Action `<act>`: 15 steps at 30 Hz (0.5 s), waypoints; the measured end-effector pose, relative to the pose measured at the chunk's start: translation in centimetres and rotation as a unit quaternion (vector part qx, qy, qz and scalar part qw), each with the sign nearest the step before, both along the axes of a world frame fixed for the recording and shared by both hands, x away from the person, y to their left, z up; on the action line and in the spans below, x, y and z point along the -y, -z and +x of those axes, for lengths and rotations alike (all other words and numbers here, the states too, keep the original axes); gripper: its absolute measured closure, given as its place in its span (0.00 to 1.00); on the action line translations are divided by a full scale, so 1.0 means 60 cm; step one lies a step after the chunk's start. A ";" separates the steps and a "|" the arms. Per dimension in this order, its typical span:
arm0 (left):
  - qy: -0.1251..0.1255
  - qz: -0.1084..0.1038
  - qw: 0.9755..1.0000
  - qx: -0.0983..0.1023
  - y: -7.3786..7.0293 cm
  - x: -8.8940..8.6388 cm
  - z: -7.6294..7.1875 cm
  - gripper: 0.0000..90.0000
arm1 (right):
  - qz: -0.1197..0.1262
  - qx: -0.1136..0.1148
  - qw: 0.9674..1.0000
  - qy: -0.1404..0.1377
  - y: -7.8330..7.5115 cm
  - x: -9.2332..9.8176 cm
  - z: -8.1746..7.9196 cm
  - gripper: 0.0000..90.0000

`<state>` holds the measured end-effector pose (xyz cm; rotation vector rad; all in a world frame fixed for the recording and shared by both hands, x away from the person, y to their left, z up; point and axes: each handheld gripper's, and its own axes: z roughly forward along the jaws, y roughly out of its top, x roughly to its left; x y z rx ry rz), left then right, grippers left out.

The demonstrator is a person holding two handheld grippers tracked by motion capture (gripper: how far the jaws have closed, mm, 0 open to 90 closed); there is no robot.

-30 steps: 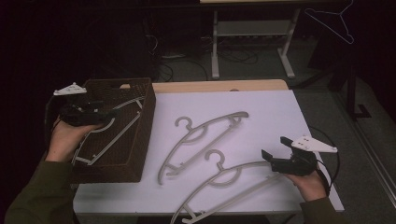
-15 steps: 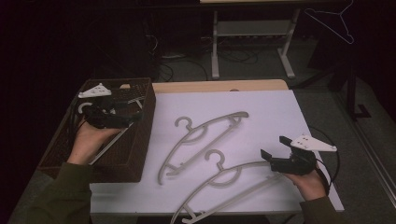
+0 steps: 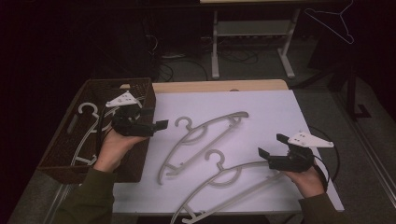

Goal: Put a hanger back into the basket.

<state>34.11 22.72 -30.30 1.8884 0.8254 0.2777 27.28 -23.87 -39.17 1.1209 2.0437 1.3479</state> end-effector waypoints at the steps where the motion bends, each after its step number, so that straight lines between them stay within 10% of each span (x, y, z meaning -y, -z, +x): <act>1: 0.003 -0.001 1.000 0.002 0.003 0.009 -0.002 0.16 | -0.002 0.001 1.000 -0.002 0.000 0.000 0.001 0.14; 15: 0.012 -0.003 1.000 -0.015 0.066 0.063 -0.001 0.16 | -0.003 -0.003 1.000 -0.005 0.004 -0.002 0.001 0.14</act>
